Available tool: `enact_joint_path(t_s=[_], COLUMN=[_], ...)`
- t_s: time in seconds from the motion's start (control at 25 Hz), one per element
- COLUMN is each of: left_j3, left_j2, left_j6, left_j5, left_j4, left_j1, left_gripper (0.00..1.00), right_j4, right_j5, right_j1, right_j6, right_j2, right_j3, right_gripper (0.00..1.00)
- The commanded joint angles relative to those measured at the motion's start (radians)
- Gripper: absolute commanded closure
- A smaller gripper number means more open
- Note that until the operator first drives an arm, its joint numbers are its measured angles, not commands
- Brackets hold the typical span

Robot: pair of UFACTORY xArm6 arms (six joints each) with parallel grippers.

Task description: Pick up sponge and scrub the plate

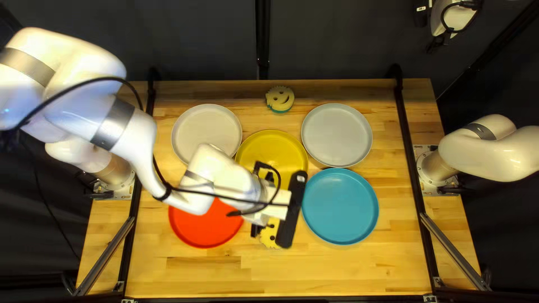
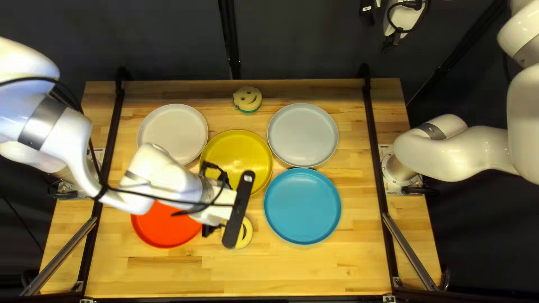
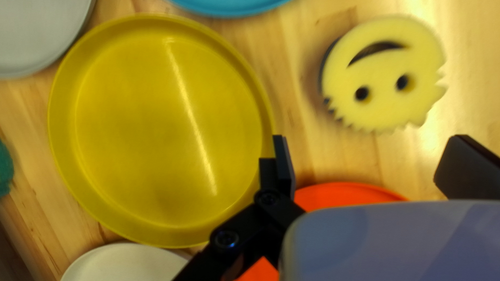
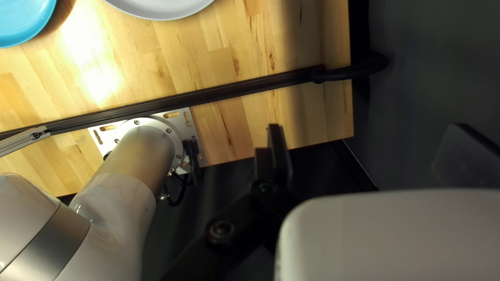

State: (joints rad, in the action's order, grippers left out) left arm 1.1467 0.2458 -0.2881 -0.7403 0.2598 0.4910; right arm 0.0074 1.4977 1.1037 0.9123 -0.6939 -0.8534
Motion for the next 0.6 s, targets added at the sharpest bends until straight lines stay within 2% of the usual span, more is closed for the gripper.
enact_joint_path(t_s=[0.04,0.16,0.32,0.6], left_j3=[-0.037,-0.066,-0.062,-0.03], left_j2=[0.029,0.065,0.11,0.159], left_j6=[-0.028,-0.115,-0.216,-0.319], left_j5=[0.069,0.142,0.185,0.177], left_j4=[0.02,0.095,0.188,0.289], left_j1=[0.005,0.009,0.023,0.043], left_gripper=[0.0,0.0,0.0,0.0], right_j4=[0.0,0.0,0.0,0.0], right_j5=[0.0,0.0,0.0,0.0], right_j1=[0.0,0.0,0.0,0.0], right_j6=[0.0,0.0,0.0,0.0], right_j2=[0.0,0.0,0.0,0.0], right_j3=[0.0,0.0,0.0,0.0], right_gripper=[0.0,0.0,0.0,0.0])
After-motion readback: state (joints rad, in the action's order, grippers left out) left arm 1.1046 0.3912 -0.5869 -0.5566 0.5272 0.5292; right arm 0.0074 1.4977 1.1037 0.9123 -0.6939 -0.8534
